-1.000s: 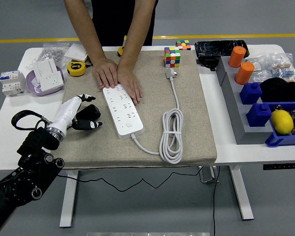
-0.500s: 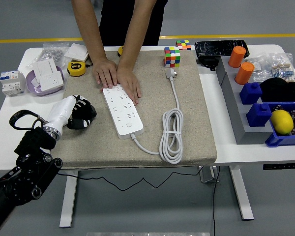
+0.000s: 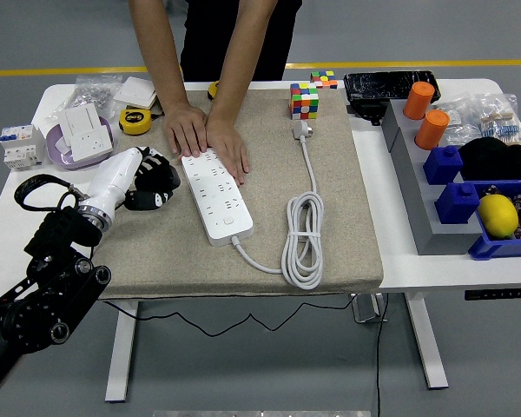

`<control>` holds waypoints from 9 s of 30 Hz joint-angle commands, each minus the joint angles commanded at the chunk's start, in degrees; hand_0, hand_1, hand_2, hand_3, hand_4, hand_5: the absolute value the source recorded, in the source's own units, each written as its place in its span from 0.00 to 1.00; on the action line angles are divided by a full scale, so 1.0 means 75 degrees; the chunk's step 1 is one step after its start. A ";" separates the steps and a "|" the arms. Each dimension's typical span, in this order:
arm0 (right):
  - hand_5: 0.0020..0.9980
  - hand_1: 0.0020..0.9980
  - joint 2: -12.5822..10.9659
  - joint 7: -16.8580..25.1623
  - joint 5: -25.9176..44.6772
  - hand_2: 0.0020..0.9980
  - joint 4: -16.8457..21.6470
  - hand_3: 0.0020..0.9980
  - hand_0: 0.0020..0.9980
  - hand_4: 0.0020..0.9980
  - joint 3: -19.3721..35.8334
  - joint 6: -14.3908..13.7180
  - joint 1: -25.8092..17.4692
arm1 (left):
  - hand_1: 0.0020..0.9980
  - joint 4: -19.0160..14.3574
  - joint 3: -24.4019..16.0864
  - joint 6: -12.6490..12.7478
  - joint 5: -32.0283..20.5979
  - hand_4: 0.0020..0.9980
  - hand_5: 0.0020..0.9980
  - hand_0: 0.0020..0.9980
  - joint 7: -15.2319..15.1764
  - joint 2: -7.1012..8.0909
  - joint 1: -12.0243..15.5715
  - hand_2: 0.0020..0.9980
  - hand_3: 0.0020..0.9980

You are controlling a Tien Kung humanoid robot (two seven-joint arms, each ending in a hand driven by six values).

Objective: Pick up the plug,place it near the board,insert it into the board,press the button

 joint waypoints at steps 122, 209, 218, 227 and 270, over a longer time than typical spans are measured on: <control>0.66 0.73 -0.0014 0.0086 0.0031 0.72 0.0000 0.68 0.81 0.98 0.0085 0.0029 -0.0037 | 0.98 -0.2558 0.0011 -0.0395 -0.1432 1.00 0.80 0.92 0.0710 0.0065 0.1263 0.95 0.90; 0.68 0.73 -0.0068 0.0054 0.0076 0.72 0.0000 0.69 0.81 0.98 -0.0031 0.0007 -0.0024 | 0.07 -0.3553 0.1322 -0.2532 -0.0003 0.43 0.14 0.18 0.2775 0.0389 0.0342 0.17 0.74; 0.68 0.73 -0.0081 0.0051 0.0096 0.72 0.0000 0.69 0.81 0.98 -0.0065 0.0003 0.0013 | 0.05 -0.3177 0.1627 -0.3785 -0.0222 0.44 0.12 0.15 0.3453 0.0267 0.0008 0.16 0.77; 0.68 0.73 -0.0086 0.0036 0.0073 0.72 0.0000 0.69 0.81 0.98 -0.0057 -0.0005 0.0007 | 0.05 -0.2827 0.1908 -0.3906 -0.0359 0.44 0.05 0.14 0.3508 0.0258 -0.0165 0.16 0.79; 0.69 0.73 -0.0067 0.0046 0.0066 0.72 0.0000 0.69 0.81 0.98 -0.0037 -0.0019 -0.0037 | 0.14 -0.3862 0.0915 -0.3467 -0.0289 0.41 0.00 0.22 0.2478 0.0148 0.0566 0.26 0.70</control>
